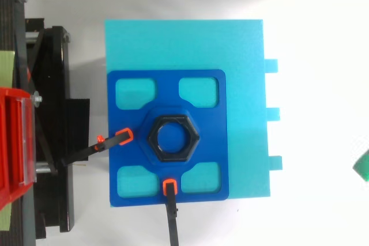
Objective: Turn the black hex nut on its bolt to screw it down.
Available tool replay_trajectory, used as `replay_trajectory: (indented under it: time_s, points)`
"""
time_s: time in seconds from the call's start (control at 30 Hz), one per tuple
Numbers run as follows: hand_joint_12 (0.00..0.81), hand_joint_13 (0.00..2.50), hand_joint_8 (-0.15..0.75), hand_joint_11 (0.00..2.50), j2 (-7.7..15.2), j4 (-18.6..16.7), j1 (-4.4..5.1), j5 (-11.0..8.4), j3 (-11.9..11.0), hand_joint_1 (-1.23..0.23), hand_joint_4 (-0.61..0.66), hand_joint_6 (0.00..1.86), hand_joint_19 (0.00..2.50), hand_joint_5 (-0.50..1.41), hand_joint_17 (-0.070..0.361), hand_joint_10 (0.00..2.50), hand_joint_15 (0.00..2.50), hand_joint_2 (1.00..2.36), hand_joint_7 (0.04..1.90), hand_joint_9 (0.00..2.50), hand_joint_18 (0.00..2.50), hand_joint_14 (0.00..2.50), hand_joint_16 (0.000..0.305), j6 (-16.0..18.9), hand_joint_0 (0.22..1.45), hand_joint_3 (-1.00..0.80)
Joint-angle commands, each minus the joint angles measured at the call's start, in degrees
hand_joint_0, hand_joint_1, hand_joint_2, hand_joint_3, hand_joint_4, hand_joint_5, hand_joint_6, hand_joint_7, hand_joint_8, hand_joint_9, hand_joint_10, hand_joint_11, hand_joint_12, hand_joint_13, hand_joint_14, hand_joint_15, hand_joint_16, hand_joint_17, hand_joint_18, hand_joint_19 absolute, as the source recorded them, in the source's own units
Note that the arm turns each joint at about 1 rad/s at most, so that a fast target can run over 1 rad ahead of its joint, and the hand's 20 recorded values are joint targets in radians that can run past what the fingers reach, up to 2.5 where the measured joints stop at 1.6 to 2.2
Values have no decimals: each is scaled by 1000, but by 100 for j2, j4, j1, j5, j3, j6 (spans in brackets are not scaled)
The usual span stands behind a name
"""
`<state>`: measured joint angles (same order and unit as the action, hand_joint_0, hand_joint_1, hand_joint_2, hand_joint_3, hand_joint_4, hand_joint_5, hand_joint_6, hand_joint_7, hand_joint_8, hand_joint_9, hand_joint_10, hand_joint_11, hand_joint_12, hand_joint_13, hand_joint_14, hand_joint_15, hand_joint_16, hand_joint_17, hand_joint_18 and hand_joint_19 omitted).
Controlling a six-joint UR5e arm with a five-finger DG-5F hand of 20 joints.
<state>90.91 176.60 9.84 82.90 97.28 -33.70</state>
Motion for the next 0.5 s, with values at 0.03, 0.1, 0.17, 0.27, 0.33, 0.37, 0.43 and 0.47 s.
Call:
replay_trajectory:
  time_s: [0.03,0.1,0.17,0.27,0.33,0.37,0.43,0.47]
  points:
    - [319,523,255,42,384,-530,0,42,-52,-542,214,502,268,-171,95,2,98,1000,717,595,431,3,42,-796,545,-500]
    - [322,494,254,31,604,-741,0,68,-245,-546,214,502,268,-171,96,0,88,1000,717,554,411,4,43,-1183,548,-500]
    - [320,484,255,27,692,-741,0,77,-333,-552,211,502,266,-172,96,0,89,1000,721,539,401,3,43,-1368,549,-500]
    - [319,463,256,20,938,-776,0,121,-570,-559,212,502,262,-172,97,0,78,1000,724,522,390,3,43,-1737,550,-500]
    - [317,458,256,18,1254,-785,-26,279,-816,-560,213,502,253,-172,97,0,81,1000,723,515,385,2,43,-1983,549,-500]
    - [316,450,257,10,1386,-785,-26,384,-922,-562,211,502,254,-172,97,0,75,1000,725,513,381,2,43,-2044,548,-500]
    - [317,445,255,7,1614,-793,-35,587,-1115,-562,215,502,244,-172,97,0,70,1000,724,507,371,2,43,-2141,547,-500]
    - [316,442,256,1,1667,-802,-26,631,-1168,-562,215,502,246,-171,96,0,69,1000,724,508,370,2,43,-2167,547,-500]
